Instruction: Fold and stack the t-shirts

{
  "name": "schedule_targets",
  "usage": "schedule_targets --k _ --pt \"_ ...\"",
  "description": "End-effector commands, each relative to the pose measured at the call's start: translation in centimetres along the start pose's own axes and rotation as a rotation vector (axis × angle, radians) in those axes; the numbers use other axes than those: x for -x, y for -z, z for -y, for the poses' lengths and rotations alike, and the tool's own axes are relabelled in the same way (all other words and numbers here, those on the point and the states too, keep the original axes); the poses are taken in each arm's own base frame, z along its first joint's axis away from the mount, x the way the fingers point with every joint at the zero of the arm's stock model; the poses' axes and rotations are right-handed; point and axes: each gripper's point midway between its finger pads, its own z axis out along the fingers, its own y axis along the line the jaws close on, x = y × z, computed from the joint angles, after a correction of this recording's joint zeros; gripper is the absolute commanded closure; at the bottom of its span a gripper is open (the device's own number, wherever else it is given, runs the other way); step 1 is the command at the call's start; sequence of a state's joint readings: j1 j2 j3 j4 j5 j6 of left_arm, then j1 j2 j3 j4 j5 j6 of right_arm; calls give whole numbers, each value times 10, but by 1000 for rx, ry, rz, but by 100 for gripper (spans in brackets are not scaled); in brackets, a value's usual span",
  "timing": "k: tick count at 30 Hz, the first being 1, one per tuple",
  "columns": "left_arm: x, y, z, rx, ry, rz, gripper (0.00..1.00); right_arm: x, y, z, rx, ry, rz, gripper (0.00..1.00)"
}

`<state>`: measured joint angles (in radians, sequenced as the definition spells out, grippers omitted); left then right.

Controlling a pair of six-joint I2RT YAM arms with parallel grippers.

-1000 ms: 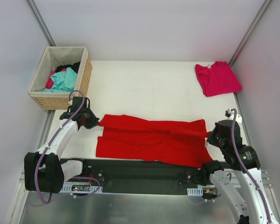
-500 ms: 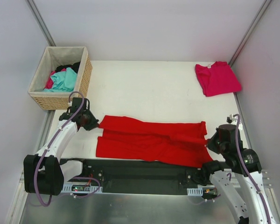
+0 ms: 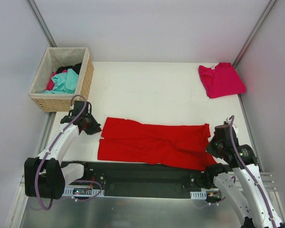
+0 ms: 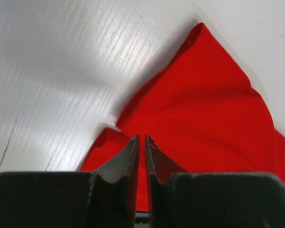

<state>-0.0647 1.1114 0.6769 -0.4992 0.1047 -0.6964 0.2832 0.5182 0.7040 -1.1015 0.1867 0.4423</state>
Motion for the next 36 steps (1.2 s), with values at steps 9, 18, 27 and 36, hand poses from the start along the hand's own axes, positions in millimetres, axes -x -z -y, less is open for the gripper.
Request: schedule_targets --k 9,18,27,36 --pt "-25 -3 -18 21 -11 -61 100 -3 -13 -8 -2 -11 -39 99" --pt "5 5 12 -22 -9 -20 49 52 -2 -33 18 34 106 15" --pt "39 3 76 -151 -18 -62 48 91 -46 -92 76 82 108 16" --pt "-7 -40 87 -123 -64 -203 51 68 -109 -103 18 104 -21 18"
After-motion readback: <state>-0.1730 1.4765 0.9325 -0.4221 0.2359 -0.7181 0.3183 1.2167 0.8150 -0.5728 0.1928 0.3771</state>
